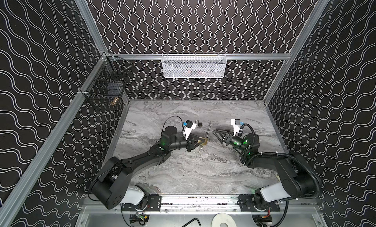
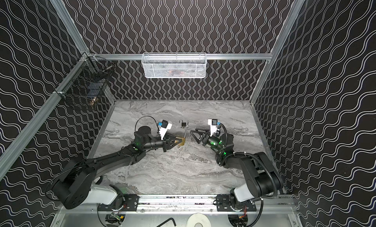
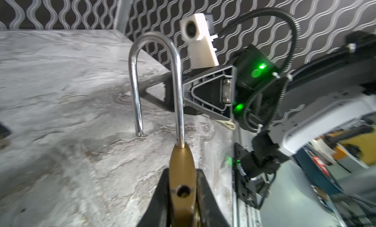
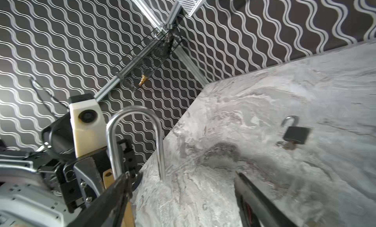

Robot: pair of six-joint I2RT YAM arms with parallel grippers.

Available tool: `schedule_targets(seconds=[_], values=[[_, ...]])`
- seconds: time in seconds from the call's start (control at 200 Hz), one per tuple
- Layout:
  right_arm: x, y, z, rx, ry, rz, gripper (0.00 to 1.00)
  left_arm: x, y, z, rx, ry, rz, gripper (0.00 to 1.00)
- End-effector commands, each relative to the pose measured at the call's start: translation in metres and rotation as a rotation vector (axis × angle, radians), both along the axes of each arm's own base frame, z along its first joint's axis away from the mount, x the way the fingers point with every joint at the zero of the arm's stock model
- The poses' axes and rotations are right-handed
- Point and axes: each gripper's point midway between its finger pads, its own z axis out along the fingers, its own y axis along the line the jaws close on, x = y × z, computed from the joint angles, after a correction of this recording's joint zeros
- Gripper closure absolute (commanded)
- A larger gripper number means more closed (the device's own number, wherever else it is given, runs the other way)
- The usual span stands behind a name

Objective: Unlock with the key

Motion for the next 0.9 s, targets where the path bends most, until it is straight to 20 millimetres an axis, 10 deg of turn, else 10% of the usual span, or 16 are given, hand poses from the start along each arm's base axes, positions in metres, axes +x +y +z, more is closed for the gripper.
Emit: schedule_targets(seconds=[0.0, 0.566, 0.896], values=[[-0.006, 0.003, 0.021, 0.037, -0.073, 0.039, 0.17, -0.004, -0.007, 0.033, -0.097, -0.081, -0.066, 1.0], [0.02, -0.01, -0.006, -0.073, 0.027, -0.119, 0.13, -0.014, -0.033, 0.034, -0.101, -0.053, -0.179, 1.0], [0.046, -0.052, -0.035, -0.258, 0.159, -0.416, 0.1, 0.016, -0.025, 0.004, 0.233, -0.152, 0.135, 1.0]])
